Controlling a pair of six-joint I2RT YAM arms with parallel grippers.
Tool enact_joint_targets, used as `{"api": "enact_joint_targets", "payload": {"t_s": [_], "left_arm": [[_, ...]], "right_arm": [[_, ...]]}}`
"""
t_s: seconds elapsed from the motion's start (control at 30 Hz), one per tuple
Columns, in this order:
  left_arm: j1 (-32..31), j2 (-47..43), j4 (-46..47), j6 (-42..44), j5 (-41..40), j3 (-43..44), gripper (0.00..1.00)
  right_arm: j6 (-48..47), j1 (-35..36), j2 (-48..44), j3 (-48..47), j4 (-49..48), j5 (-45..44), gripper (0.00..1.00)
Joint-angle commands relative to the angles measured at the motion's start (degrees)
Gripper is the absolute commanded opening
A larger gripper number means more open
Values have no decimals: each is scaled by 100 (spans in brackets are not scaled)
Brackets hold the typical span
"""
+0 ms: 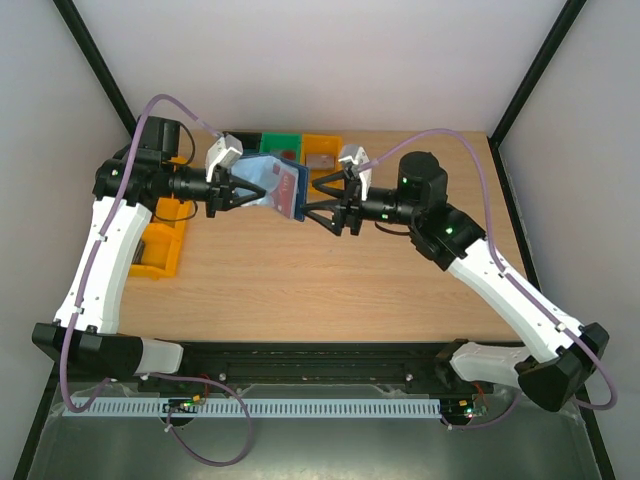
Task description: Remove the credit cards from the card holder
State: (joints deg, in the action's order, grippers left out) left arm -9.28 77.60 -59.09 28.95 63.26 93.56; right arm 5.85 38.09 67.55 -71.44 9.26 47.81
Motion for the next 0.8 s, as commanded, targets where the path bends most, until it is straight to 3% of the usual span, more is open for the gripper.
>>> {"api": "enact_joint_targets", "payload": {"t_s": [0.0, 0.6, 0.77], "left_arm": [[43, -112, 82, -4, 117, -47, 2], [46, -105, 81, 5, 142, -61, 2], [40, -127, 112, -38, 79, -55, 2]], "right_arm": [[589, -14, 250, 59, -947, 118, 69], [939, -3, 635, 32, -1123, -280, 54], [513, -3, 586, -50, -655, -164, 59]]}}
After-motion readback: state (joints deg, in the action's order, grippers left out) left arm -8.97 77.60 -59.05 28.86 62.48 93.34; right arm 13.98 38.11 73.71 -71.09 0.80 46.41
